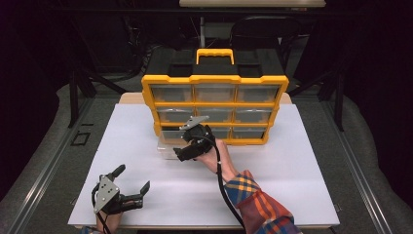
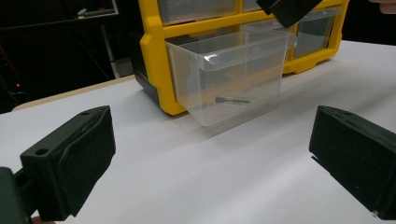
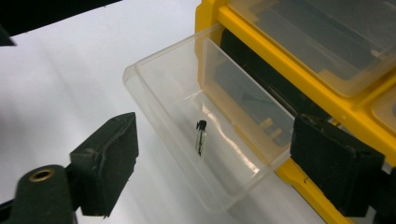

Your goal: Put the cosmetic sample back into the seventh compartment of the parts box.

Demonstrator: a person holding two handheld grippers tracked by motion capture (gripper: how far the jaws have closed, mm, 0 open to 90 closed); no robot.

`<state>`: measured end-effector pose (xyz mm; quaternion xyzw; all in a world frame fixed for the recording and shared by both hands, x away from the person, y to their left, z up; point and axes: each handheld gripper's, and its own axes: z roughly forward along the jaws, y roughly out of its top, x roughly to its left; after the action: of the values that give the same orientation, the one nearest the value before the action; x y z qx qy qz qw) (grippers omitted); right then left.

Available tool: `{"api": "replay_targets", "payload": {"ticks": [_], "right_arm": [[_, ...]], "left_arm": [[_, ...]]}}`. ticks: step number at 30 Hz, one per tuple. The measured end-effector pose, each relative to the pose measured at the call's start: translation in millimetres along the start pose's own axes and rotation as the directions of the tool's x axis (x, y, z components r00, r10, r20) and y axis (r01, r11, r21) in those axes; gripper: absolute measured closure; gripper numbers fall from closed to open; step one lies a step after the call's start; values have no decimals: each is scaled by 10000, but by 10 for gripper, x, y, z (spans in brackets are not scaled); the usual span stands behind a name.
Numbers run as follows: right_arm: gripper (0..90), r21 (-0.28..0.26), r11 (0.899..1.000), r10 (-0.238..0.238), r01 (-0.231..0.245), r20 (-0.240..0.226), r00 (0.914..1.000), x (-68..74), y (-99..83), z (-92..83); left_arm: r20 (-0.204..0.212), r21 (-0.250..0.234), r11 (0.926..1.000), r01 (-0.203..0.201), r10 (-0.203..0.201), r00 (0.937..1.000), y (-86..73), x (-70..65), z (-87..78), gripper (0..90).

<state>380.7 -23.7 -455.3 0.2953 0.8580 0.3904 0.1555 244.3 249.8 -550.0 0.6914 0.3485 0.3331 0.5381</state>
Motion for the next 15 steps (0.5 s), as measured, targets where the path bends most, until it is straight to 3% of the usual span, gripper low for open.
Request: {"api": "replay_targets", "payload": {"ticks": [7,15], "right_arm": [[13,-304,9994,151,-153,-52,9999,-63,-147,-163],[0,-599,9980,219,-207,185,9996,-159,-312,-362]], "left_arm": [[39,19,10000,-36,36,10000,2,-15,11,3],[43,46,10000,-16,16,10000,-7,-11,5,7]]}}
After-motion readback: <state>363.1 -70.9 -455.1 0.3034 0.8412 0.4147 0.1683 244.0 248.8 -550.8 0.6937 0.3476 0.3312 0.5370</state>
